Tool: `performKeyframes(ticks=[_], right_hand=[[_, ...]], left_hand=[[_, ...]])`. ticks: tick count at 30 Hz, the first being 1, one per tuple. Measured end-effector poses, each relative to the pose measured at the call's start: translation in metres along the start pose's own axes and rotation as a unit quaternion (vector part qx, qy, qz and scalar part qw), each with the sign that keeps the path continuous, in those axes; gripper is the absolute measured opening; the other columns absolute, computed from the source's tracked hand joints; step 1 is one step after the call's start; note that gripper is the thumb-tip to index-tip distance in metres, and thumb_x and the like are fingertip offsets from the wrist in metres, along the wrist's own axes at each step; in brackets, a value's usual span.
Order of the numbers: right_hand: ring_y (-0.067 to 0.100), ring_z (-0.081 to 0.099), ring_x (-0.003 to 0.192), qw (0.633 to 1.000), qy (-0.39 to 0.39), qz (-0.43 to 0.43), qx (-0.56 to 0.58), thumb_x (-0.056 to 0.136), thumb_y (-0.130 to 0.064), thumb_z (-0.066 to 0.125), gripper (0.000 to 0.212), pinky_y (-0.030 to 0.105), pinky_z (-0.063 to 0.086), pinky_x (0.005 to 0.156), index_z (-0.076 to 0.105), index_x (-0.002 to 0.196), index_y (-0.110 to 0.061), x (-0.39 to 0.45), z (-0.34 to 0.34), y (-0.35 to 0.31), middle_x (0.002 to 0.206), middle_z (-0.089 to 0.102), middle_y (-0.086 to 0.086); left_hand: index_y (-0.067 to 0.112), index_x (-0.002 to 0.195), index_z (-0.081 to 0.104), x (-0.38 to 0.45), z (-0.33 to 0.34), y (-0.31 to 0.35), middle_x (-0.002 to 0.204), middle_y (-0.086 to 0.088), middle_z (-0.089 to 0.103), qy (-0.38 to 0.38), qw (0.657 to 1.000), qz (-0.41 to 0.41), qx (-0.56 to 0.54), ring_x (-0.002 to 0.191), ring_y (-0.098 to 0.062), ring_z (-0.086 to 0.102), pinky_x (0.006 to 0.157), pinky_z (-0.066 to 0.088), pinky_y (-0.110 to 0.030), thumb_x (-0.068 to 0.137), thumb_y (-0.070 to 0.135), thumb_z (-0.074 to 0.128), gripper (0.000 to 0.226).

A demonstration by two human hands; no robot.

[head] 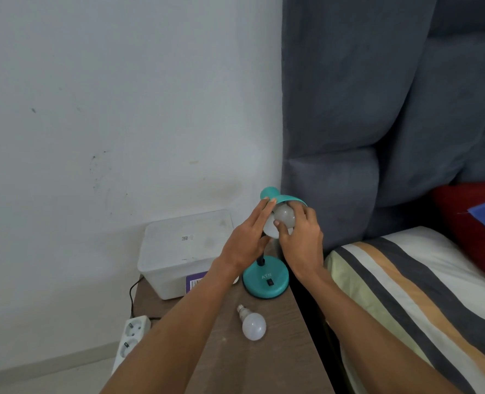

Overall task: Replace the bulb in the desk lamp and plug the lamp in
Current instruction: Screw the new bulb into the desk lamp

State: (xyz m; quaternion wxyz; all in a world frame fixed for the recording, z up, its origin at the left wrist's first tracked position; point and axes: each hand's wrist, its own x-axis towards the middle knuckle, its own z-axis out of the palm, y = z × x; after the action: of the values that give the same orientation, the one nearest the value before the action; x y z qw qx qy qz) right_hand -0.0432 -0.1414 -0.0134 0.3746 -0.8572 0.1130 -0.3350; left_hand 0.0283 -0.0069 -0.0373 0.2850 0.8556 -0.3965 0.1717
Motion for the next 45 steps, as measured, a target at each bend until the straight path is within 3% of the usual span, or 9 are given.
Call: performKeyframes(ticks=[9,12,16,21,25,30,37,42,45], right_hand=[[0.024,0.064,0.103,0.991,0.008,0.096,0.095,0.094,-0.035,0.061,0.038,0.033,0.053,0.088,0.056,0.129,-0.021,0.008,-0.003,-0.003,0.114,0.067,0.007],[0.022,0.065,0.103,0.984,0.008,0.134,0.115,0.098,-0.037,0.054,0.037,0.025,0.048,0.085,0.057,0.13,-0.02,0.008,-0.003,-0.001,0.114,0.068,0.006],[0.01,0.053,0.096,0.99,-0.029,0.104,0.094,0.084,-0.03,0.074,0.051,0.021,0.043,0.083,0.055,0.131,-0.019,0.007,0.0,0.003,0.115,0.063,0.001],[0.02,0.065,0.089,0.982,-0.025,0.162,0.094,0.092,-0.045,0.062,0.043,0.022,0.042,0.073,0.064,0.115,-0.01,0.004,0.001,-0.002,0.104,0.071,0.008],[0.026,0.063,0.103,0.988,0.007,0.14,0.072,0.093,-0.043,0.06,0.045,0.024,0.041,0.078,0.06,0.122,-0.01,0.006,0.002,-0.005,0.112,0.065,0.011],[0.013,0.05,0.098,0.995,-0.02,0.079,0.056,0.087,-0.033,0.071,0.049,0.021,0.04,0.083,0.052,0.131,-0.023,0.001,0.0,-0.006,0.118,0.05,0.003],[0.025,0.066,0.096,0.983,-0.023,0.166,0.076,0.091,-0.047,0.061,0.046,0.024,0.043,0.072,0.065,0.115,-0.009,0.005,-0.001,-0.004,0.106,0.07,0.011],[0.025,0.061,0.107,0.992,0.009,0.108,0.066,0.093,-0.036,0.062,0.046,0.026,0.044,0.083,0.054,0.131,-0.012,0.005,-0.001,-0.007,0.118,0.062,0.011],[0.014,0.054,0.101,0.996,-0.009,0.08,0.044,0.086,-0.032,0.073,0.051,0.024,0.041,0.083,0.054,0.131,-0.016,0.004,0.0,-0.006,0.115,0.058,0.005]], left_hand=[[0.021,0.162,0.021,0.001,-0.001,0.002,0.169,-0.006,0.025,0.002,1.0,-0.005,-0.004,0.132,-0.036,0.056,0.105,0.051,-0.042,0.094,0.01,0.072,0.086],[0.021,0.162,0.021,0.0,-0.001,0.002,0.169,-0.006,0.025,-0.001,1.0,0.0,-0.003,0.138,-0.034,0.051,0.108,0.049,-0.041,0.095,0.014,0.072,0.085],[0.023,0.162,0.02,0.001,-0.002,0.0,0.169,-0.004,0.024,-0.003,1.0,-0.005,-0.006,0.135,-0.035,0.053,0.106,0.051,-0.044,0.095,0.013,0.071,0.085],[0.023,0.161,0.021,-0.001,-0.005,0.003,0.169,-0.005,0.024,-0.003,1.0,-0.005,-0.014,0.14,-0.033,0.049,0.109,0.046,-0.041,0.095,0.012,0.07,0.084],[0.023,0.161,0.021,-0.001,-0.005,0.002,0.169,-0.005,0.024,-0.004,1.0,-0.007,-0.011,0.134,-0.035,0.055,0.105,0.05,-0.042,0.094,0.011,0.071,0.085],[0.022,0.161,0.022,-0.001,-0.004,0.002,0.168,-0.006,0.025,0.002,1.0,-0.008,-0.013,0.127,-0.036,0.06,0.102,0.053,-0.041,0.094,0.008,0.071,0.085],[0.024,0.161,0.02,-0.002,-0.005,0.002,0.169,-0.005,0.024,0.0,1.0,-0.01,-0.015,0.132,-0.036,0.056,0.104,0.051,-0.043,0.094,0.012,0.071,0.084],[0.023,0.161,0.02,-0.001,-0.003,0.002,0.168,-0.006,0.025,0.0,1.0,-0.005,-0.014,0.133,-0.035,0.055,0.104,0.052,-0.041,0.094,0.01,0.071,0.085],[0.026,0.161,0.018,-0.001,-0.003,0.002,0.169,-0.006,0.025,0.0,1.0,-0.007,-0.016,0.134,-0.035,0.055,0.105,0.052,-0.043,0.094,0.009,0.071,0.087]])
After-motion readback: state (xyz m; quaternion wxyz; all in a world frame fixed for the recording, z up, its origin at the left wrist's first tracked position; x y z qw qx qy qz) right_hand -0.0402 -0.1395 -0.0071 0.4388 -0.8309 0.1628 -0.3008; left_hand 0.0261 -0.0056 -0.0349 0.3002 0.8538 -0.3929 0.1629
